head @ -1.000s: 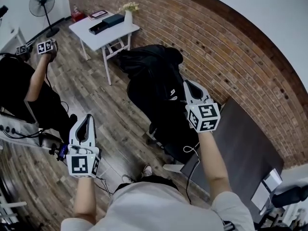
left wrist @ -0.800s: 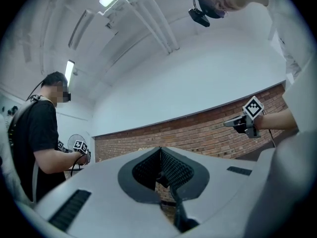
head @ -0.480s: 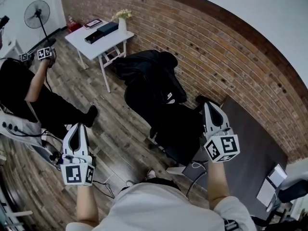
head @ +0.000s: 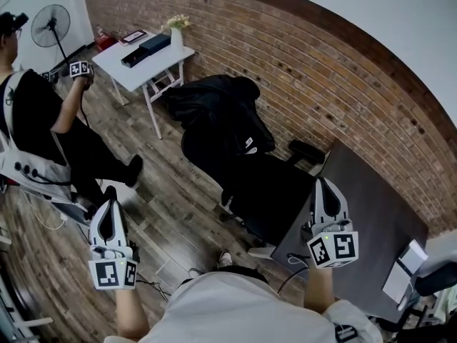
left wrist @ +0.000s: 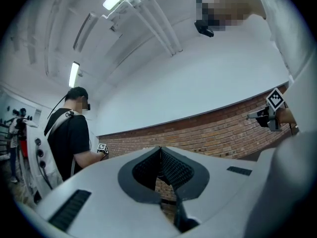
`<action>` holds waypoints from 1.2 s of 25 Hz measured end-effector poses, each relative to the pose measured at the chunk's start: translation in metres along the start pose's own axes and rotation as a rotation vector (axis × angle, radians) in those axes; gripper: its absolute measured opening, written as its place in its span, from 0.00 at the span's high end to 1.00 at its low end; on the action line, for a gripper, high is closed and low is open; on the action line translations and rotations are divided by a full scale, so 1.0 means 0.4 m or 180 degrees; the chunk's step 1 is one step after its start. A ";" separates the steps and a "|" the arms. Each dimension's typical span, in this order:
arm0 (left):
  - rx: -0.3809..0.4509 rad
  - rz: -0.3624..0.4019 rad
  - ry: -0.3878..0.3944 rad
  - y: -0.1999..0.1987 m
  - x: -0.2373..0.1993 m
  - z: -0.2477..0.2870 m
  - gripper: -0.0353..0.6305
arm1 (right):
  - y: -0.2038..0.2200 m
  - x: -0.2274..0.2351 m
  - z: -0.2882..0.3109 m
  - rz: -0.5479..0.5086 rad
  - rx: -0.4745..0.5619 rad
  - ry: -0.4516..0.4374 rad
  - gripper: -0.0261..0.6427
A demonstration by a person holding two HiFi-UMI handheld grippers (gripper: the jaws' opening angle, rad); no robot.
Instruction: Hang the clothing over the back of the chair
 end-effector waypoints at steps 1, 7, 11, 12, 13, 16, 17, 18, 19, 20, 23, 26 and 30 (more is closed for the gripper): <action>-0.0002 -0.0034 0.0003 0.006 0.001 0.003 0.91 | 0.011 0.000 0.000 0.0041 -0.0012 0.0010 0.93; -0.0031 -0.0164 0.0001 0.027 0.020 0.016 0.91 | 0.037 0.006 0.025 0.0188 -0.0110 -0.0069 0.93; 0.0024 -0.0143 0.0015 0.012 0.022 0.019 0.91 | 0.026 -0.013 0.042 0.0212 -0.0043 -0.0095 0.93; 0.0021 -0.0163 0.0011 0.015 0.018 0.018 0.91 | 0.027 -0.021 0.048 0.0225 -0.0043 -0.0106 0.93; 0.0010 -0.0196 0.0005 0.020 0.014 0.019 0.91 | 0.028 -0.030 0.053 0.0250 -0.0044 -0.0124 0.93; -0.0016 -0.0256 0.0024 0.035 0.014 0.028 0.91 | 0.033 -0.056 0.067 0.0273 -0.0065 -0.0191 0.93; -0.0015 -0.0262 0.0039 0.038 0.017 0.030 0.91 | 0.037 -0.062 0.070 0.0253 -0.0083 -0.0194 0.93; -0.0015 -0.0270 0.0051 0.040 0.019 0.031 0.91 | 0.040 -0.067 0.071 0.0233 -0.0099 -0.0188 0.93; -0.0019 -0.0279 0.0061 0.044 0.020 0.032 0.91 | 0.043 -0.072 0.071 0.0222 -0.0108 -0.0185 0.93; -0.0025 -0.0288 0.0069 0.047 0.020 0.032 0.91 | 0.043 -0.076 0.071 0.0215 -0.0111 -0.0188 0.93; -0.0025 -0.0307 0.0083 0.053 0.023 0.032 0.91 | 0.035 -0.084 0.068 0.0127 -0.0098 -0.0200 0.93; -0.0011 -0.0307 0.0065 0.056 0.026 0.036 0.91 | 0.031 -0.086 0.065 0.0150 -0.0079 -0.0234 0.93; 0.0018 -0.0311 0.0020 0.049 0.014 0.038 0.91 | 0.022 -0.073 0.068 0.0206 -0.0072 -0.0246 0.93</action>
Point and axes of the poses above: the fingertips, and each gripper's own axes: z forward along the fingers, x to its right, y out of its underside, the point moved 1 cm from there along -z, backward along the fingers, and after that the axes turned 9 degrees about z, right-handed, at the moved point
